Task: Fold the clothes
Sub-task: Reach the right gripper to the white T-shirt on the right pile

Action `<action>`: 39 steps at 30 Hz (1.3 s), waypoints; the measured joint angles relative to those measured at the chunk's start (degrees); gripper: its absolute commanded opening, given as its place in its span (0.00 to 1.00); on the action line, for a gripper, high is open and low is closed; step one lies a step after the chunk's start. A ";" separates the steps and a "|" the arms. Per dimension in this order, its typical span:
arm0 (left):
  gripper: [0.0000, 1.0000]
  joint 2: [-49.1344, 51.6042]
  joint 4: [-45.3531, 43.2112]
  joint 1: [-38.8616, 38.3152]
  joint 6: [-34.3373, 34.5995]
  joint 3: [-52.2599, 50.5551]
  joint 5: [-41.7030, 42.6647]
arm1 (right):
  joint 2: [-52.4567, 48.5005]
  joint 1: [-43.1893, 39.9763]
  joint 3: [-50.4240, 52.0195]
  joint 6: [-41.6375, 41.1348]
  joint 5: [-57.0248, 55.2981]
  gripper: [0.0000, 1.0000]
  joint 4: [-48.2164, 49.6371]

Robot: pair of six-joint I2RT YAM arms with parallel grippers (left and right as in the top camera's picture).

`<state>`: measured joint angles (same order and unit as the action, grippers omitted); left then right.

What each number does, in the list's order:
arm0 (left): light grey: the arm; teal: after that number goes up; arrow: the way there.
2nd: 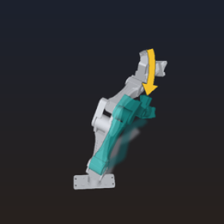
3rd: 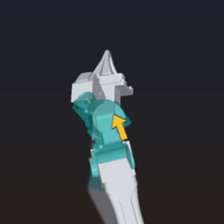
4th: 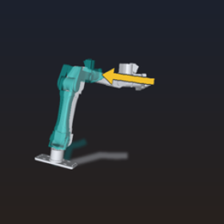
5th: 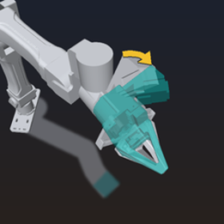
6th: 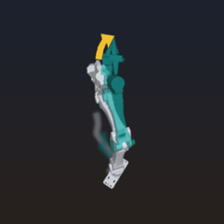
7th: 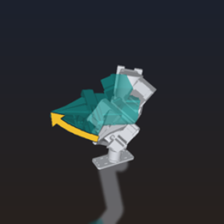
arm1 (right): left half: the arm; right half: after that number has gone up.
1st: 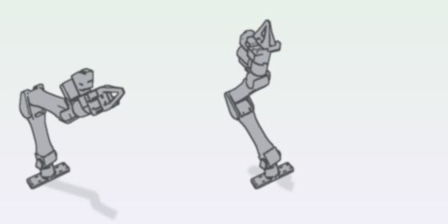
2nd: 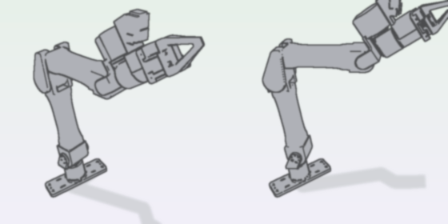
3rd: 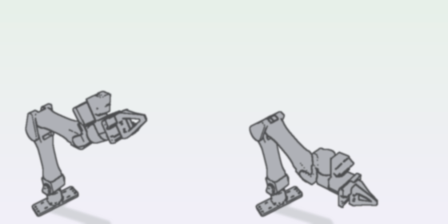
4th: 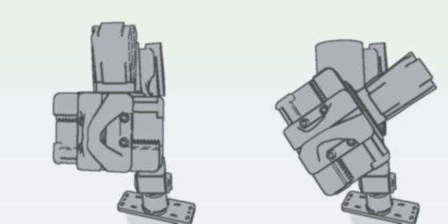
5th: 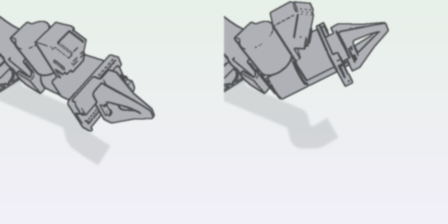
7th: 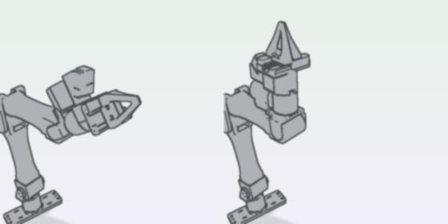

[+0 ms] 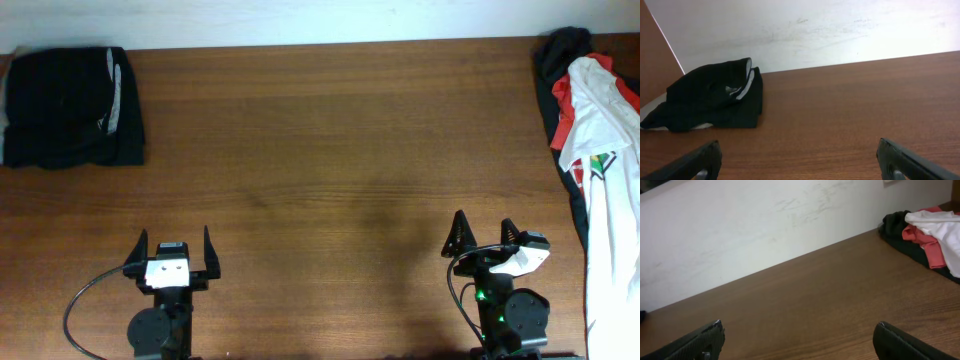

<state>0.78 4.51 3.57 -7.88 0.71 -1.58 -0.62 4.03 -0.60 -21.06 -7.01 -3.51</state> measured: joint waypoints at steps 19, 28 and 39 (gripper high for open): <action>0.99 0.00 0.00 0.00 0.00 0.00 0.00 | 0.00 0.00 0.00 0.00 0.00 0.99 0.04; 0.99 0.00 0.00 0.00 0.00 0.00 -0.02 | 0.02 -0.04 -0.02 -16.28 36.72 0.99 11.87; 0.99 -0.09 0.04 0.00 0.00 0.02 -0.42 | -65.20 -4.09 -71.04 8.70 13.14 0.99 -26.86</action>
<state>0.69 4.56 3.57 -7.88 0.73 -2.00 -65.82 -0.05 -71.64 -12.36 6.13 -30.37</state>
